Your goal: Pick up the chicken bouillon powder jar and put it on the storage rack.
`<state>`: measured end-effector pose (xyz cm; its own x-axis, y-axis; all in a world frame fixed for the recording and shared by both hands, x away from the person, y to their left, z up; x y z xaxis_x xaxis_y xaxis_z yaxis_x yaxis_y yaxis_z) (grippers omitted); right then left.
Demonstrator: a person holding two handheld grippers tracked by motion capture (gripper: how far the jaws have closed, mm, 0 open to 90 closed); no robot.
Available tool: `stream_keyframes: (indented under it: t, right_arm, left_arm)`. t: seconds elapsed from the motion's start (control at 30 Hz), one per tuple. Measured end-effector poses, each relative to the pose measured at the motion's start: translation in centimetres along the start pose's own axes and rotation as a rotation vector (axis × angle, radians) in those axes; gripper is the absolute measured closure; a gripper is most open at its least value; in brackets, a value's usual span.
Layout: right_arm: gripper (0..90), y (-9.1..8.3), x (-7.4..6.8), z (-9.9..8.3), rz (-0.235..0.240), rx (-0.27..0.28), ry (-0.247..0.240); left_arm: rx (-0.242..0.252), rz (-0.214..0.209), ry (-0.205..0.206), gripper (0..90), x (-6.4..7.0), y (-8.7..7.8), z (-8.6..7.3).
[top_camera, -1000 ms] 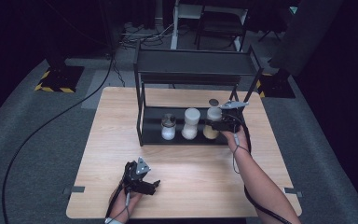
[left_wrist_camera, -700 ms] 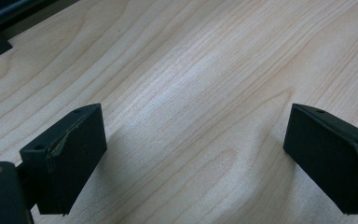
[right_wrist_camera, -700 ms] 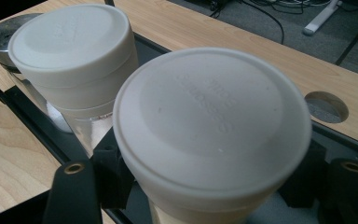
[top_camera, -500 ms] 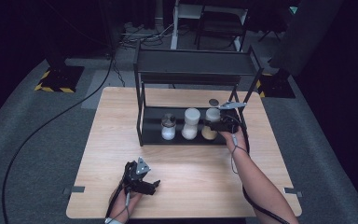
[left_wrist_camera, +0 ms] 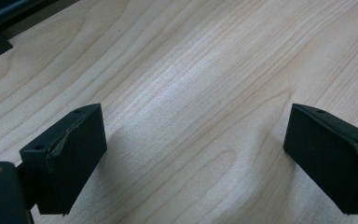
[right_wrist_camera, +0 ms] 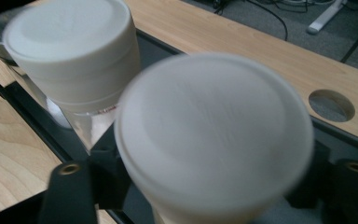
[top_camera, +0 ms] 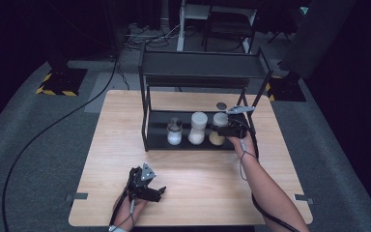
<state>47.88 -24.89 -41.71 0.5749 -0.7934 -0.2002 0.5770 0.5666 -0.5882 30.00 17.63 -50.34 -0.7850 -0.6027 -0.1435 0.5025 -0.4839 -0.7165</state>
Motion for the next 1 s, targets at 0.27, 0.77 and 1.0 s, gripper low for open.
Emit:
stream_keyframes:
  t: [0.27, 0.77, 1.0]
  right_arm:
    - [9.6, -1.2, -1.4, 1.0, -0.024, 0.035, -0.052]
    - [3.5, -5.8, -3.3, 1.8, 0.041, 0.108, -0.101]
    - [1.5, -8.0, -4.5, 0.9, 0.071, 0.122, -0.143]
  left_arm:
    - [0.001, 0.000, 0.000, 5.8, 0.0, 0.0, 0.0]
    - [0.001, 0.000, -0.001, 5.7, 0.0, 0.0, 0.0]
    - [0.000, 0.001, -0.001, 5.6, 0.0, 0.0, 0.0]
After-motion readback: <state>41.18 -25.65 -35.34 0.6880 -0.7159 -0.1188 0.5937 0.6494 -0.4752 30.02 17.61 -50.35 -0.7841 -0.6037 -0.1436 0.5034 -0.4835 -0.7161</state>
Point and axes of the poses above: each handheld gripper's, and its own axes: y roughly forward along the jaws, z roughly out of its top, x roughly to its right, the point moved 7 cm from there along y, roughly forward along the jaws, and after that the axes turned 13 degrees about y, right-handed, at the moved point
